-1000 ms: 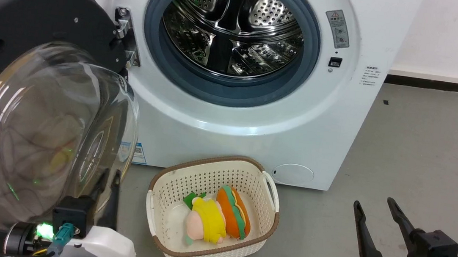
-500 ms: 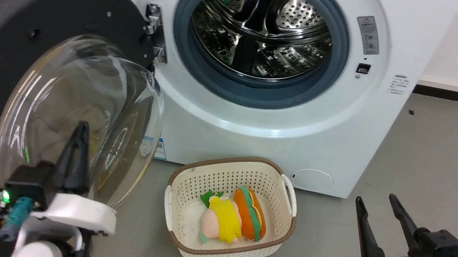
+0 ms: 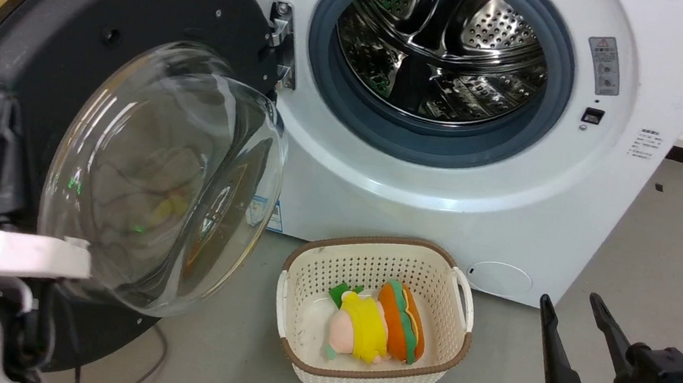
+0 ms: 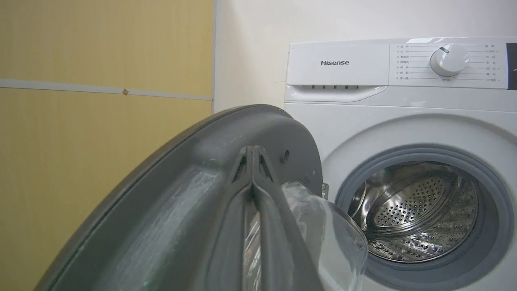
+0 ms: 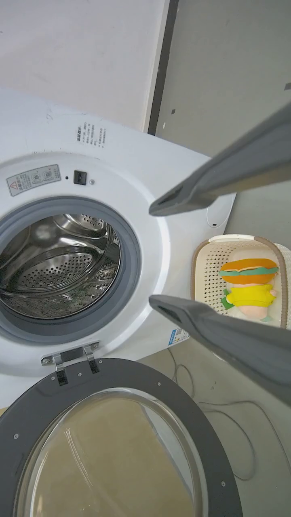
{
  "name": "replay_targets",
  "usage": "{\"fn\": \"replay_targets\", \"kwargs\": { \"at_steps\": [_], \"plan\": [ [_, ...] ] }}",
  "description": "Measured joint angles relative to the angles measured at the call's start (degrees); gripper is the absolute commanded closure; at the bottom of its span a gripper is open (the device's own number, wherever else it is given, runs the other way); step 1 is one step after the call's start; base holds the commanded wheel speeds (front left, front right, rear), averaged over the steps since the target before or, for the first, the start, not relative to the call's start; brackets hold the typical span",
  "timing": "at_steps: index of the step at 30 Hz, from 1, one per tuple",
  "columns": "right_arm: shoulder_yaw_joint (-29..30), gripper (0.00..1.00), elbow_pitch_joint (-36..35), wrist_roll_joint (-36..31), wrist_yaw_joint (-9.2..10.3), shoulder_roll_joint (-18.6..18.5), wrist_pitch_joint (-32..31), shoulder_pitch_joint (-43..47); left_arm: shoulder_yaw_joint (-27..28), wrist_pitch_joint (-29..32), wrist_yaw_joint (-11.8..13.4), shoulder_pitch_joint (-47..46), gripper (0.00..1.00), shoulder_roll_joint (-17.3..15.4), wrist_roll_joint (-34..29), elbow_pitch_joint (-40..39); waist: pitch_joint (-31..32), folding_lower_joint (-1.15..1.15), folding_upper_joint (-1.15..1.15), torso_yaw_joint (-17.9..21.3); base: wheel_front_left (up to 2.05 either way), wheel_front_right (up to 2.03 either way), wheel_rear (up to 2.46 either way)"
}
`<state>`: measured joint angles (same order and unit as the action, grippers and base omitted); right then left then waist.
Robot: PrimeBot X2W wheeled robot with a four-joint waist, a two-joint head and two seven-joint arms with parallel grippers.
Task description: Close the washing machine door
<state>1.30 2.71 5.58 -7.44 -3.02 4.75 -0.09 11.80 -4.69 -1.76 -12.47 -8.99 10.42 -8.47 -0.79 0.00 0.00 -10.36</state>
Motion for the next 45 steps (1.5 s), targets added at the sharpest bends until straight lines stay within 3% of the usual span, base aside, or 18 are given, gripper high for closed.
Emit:
{"fn": "replay_targets", "kwargs": {
  "at_steps": [10, 23, 34, 45],
  "plan": [
    [-0.23, 0.0, 1.82, 0.36, 0.0, 0.0, 1.26, -1.33, 7.93, 1.29, 0.01, -3.04, 1.0, -3.31, 7.11, 0.3, -0.8, 0.0, 0.0, -2.73, 0.0, 0.0, 0.0],
    [-0.63, 0.0, 4.02, 0.6, 0.0, 0.0, 2.79, -2.5, 16.74, 10.37, 0.03, -3.05, 1.0, -4.71, 19.94, 8.62, -1.57, 0.0, 0.0, -6.07, 0.0, 0.0, 0.0],
    [-0.19, 0.0, 5.05, 1.78, 0.0, 0.0, 4.03, -2.52, 17.45, 22.73, -2.42, -0.36, 1.0, -3.58, 34.31, 14.63, -1.73, 0.0, 0.0, -8.67, 0.0, 0.0, 0.0],
    [0.37, 0.0, 5.91, 2.69, 0.0, 0.0, 5.33, -2.53, 13.24, 27.8, -2.96, 2.53, 1.0, -1.65, 44.89, 13.22, -2.17, 0.0, 0.0, -11.39, 0.0, 0.0, 0.0]
  ]
}}
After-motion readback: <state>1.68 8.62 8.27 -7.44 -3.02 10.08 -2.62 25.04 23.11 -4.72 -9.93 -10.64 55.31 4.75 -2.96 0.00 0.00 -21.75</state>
